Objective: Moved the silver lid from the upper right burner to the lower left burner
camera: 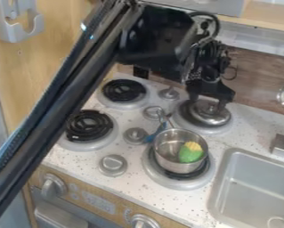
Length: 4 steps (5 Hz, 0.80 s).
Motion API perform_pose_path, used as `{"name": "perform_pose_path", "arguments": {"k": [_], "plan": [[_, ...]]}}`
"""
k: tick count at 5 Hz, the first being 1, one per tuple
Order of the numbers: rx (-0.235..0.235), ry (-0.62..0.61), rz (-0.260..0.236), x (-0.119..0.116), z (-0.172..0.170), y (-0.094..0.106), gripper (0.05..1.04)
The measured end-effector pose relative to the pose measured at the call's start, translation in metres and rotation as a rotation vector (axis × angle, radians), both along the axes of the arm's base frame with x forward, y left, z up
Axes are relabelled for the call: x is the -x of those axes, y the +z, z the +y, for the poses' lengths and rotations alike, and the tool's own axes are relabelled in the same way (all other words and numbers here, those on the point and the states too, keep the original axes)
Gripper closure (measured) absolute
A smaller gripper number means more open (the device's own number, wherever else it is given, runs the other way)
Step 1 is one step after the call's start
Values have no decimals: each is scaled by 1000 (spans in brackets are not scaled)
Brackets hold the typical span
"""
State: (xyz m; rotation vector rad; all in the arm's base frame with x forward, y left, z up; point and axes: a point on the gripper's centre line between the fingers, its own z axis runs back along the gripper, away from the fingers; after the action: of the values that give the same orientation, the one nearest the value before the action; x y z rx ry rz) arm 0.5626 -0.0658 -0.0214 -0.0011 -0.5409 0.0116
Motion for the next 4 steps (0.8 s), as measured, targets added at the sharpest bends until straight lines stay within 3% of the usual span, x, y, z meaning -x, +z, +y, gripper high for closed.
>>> {"name": "perform_pose_path", "arguments": {"k": [1, 3, 4], "plan": [[11, 1, 23, 2, -2, -2, 140], [5, -22, 47, 3, -11, 0, 713], [10, -24, 51, 2, -12, -1, 859]]}}
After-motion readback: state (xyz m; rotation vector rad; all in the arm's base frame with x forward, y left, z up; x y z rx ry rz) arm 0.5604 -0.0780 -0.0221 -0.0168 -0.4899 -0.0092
